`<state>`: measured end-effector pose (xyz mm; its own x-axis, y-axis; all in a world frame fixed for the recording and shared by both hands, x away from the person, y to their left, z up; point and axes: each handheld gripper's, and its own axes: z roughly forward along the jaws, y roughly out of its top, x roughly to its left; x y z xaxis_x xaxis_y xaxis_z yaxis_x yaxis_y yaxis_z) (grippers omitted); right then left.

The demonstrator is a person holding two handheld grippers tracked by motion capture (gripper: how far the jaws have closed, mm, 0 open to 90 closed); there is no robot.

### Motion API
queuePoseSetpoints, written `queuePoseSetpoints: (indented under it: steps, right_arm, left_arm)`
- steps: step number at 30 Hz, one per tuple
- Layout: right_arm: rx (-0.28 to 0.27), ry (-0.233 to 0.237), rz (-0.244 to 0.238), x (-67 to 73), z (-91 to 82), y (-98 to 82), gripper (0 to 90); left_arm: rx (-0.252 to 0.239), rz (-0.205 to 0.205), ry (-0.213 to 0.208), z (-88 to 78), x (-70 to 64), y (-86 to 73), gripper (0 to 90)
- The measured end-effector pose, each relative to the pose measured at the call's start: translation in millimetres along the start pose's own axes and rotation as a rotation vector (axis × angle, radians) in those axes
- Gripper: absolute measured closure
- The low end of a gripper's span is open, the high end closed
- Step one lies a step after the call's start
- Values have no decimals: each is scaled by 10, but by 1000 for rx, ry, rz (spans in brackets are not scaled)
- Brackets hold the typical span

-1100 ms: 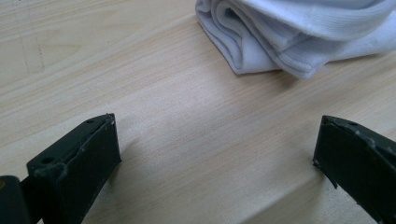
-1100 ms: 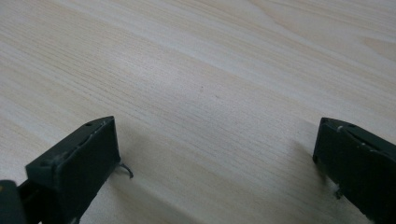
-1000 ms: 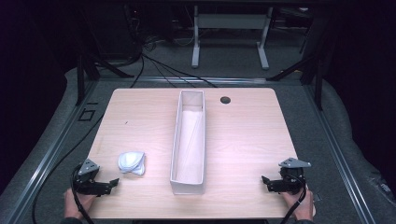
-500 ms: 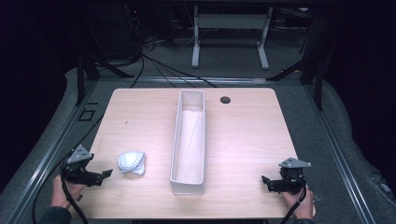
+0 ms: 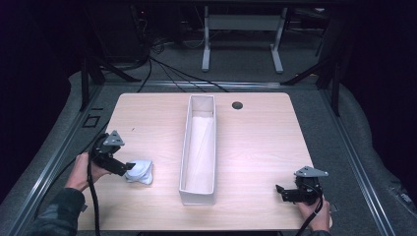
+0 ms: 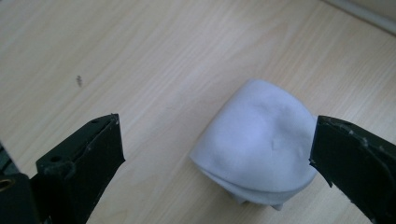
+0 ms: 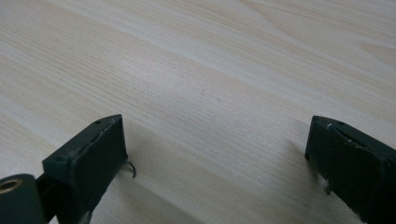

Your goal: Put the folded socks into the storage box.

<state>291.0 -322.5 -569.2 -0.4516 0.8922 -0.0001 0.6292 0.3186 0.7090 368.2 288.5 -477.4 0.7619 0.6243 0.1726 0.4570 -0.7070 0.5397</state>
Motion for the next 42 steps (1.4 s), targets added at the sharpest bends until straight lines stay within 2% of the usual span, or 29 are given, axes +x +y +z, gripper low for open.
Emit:
queuePoseSetpoints:
  steps: [2,4,7,12,16,17,21,30,34,42]
  right_arm:
    - [-5,-1,0,-1,2,-1,54]
    - [-13,-1,2,0,7,-3,55]
    - [-13,-2,2,-1,6,-3,58]
    - [-16,2,2,-1,7,-3,64]
    - [-16,2,2,-1,7,-3,65]
    - [-18,0,0,-1,6,-4,66]
    - [-16,-1,-1,-1,5,-4,68]
    - [-18,-1,-1,0,4,-5,71]
    - [-19,-4,-1,0,3,-5,73]
    - [-19,-6,1,2,3,-6,75]
  left_arm:
    - [40,39,-12,104,-28,24,42]
    - [75,58,-36,229,-68,26,73]
    - [96,66,-49,307,-92,18,99]
    - [114,48,-109,446,-103,-31,166]
    - [112,36,-137,467,-93,-46,195]
    - [109,31,-156,473,-92,-54,218]
    - [117,38,-155,476,-114,-61,246]
    - [177,89,-140,494,-183,-38,253]
    - [179,84,-156,514,-175,-52,260]
    - [174,82,-174,494,-202,-65,383]
